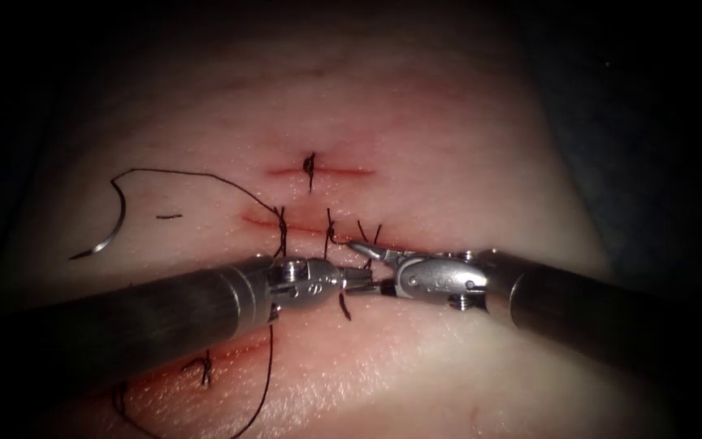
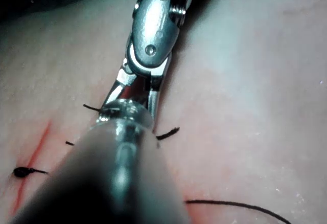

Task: Wound Closure
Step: Cut the remaining suture tail with the right cutter.

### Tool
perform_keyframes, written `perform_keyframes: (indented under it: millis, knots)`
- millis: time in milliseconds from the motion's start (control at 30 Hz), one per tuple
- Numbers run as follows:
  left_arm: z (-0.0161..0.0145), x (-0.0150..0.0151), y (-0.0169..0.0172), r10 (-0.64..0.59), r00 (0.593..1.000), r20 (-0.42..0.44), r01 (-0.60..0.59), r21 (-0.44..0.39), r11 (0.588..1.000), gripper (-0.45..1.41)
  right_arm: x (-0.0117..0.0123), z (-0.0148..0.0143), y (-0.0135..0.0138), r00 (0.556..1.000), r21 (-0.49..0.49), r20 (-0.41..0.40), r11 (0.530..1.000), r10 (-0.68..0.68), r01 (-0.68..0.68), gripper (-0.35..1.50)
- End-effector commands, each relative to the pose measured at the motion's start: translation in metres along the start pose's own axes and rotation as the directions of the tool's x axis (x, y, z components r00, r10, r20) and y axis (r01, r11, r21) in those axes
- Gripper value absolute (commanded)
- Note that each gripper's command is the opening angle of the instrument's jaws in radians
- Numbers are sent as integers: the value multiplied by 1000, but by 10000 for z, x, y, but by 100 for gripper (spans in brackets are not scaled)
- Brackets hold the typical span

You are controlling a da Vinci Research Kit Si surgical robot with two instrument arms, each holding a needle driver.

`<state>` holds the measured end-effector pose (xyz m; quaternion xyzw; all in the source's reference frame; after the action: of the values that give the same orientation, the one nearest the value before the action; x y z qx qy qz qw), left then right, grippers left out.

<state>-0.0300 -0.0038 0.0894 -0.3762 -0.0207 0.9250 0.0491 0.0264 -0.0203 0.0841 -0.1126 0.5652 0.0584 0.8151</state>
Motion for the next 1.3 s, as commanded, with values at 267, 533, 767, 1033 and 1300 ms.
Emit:
perform_keyframes:
  millis: [267, 533, 767, 1033, 1300]
  knots:
    - [7, 2, 5, 4, 1000, 0, -4, 9, 1000, -45, -5, 25, 3, 999, 14, -42, 999, -29, 30, 106]
    - [8, 1, 6, 6, 1000, 0, -6, 10, 1000, -45, 12, 36, 8, 996, -1, -45, 997, -74, 74, 104]
    - [-1, 2, -2, 1, 1000, -9, -1, -4, 1000, -45, -3, 36, 0, 990, 51, -68, 991, -124, 128, 108]
    - [1, 4, -8, -2, 1000, -25, 2, -16, 1000, -45, -4, 28, -1, 984, 46, -96, 987, -149, 154, 121]
    - [2, 4, -7, 3, 999, -48, -5, -28, 1000, -45, 10, 43, 2, 981, 24, -100, 986, -164, 167, 129]
